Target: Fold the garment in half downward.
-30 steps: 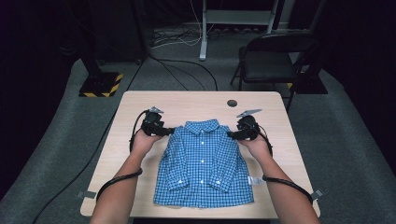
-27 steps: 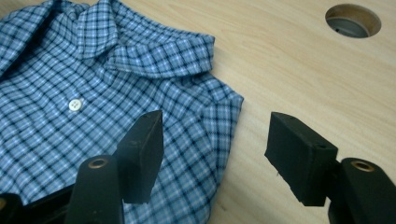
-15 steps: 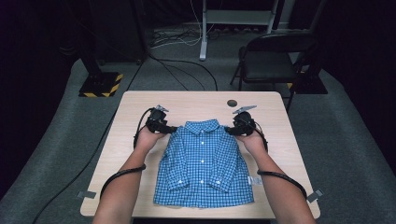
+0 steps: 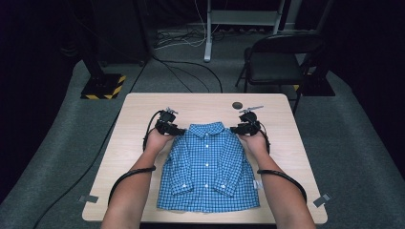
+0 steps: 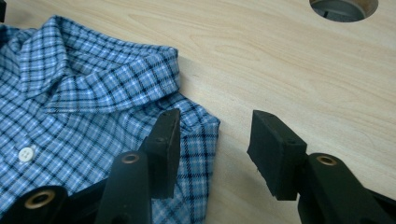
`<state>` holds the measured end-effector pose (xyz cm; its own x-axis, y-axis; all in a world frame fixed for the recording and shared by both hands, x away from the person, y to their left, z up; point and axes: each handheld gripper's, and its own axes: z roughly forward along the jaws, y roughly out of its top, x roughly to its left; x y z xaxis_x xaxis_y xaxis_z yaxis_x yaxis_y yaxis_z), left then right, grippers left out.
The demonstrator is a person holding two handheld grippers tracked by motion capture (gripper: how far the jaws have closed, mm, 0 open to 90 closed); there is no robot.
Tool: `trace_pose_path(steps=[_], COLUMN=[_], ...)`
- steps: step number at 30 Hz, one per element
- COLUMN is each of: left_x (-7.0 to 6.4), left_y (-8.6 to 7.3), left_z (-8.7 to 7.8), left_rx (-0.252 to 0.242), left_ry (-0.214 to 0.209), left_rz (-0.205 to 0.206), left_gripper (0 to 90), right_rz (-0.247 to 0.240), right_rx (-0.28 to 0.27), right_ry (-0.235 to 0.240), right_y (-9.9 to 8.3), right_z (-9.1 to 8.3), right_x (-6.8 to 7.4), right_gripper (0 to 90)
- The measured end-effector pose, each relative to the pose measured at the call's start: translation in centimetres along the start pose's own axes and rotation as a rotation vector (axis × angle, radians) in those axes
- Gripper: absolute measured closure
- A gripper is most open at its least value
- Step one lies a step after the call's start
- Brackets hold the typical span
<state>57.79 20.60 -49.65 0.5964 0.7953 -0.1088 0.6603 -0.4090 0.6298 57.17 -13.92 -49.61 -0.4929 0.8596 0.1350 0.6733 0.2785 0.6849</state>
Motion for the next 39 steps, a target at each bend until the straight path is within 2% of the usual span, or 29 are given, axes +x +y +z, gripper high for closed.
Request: trace_pose_path(steps=[4, 7, 11, 14, 19, 23, 29, 34, 39], left_x=[0.2, 0.2, 0.2, 0.3, -0.1, -0.2, -0.6, -1.0, -1.2], left_y=[0.0, 0.0, 0.1, 0.2, 0.4, 0.5, 0.4, 0.3, 0.3], left_z=[0.4, 0.5, 0.7, 0.9, 1.4, 1.5, 1.5, 1.6, 1.6], left_rx=[0.009, 0.015, 0.007, -0.004, 0.013, 0.019, 0.022, 0.022, 0.020], left_ry=[0.002, 0.004, 0.009, 0.004, 0.020, 0.026, 0.056, 0.060, 0.066], left_rz=[-0.020, -0.017, -0.029, -0.054, -0.034, -0.019, 0.003, 0.025, 0.038], left_gripper=[45.3, 46.1, 48.6, 50.1, 55.5, 61.1, 77.0, 85.2, 86.6], right_rz=[0.003, 0.007, -0.003, 0.012, -0.006, -0.022, -0.058, -0.038, -0.042], right_rx=[0.013, 0.017, 0.030, 0.027, 0.058, 0.056, 0.073, 0.075, 0.074], right_ry=[-0.011, -0.015, -0.032, -0.038, -0.050, -0.052, -0.072, -0.056, -0.064], right_y=[0.2, 0.3, 0.4, 0.5, 0.5, 0.6, 0.7, 0.6, 0.6], right_z=[0.6, 1.1, 1.5, 1.7, 2.3, 2.4, 2.5, 2.4, 2.4], right_x=[0.3, 0.4, 0.7, 0.6, 0.8, 1.0, 1.4, 1.3, 1.7], right_gripper=[52.5, 52.5, 52.5, 52.5, 58.9, 64.5, 72.7, 82.7, 86.4])
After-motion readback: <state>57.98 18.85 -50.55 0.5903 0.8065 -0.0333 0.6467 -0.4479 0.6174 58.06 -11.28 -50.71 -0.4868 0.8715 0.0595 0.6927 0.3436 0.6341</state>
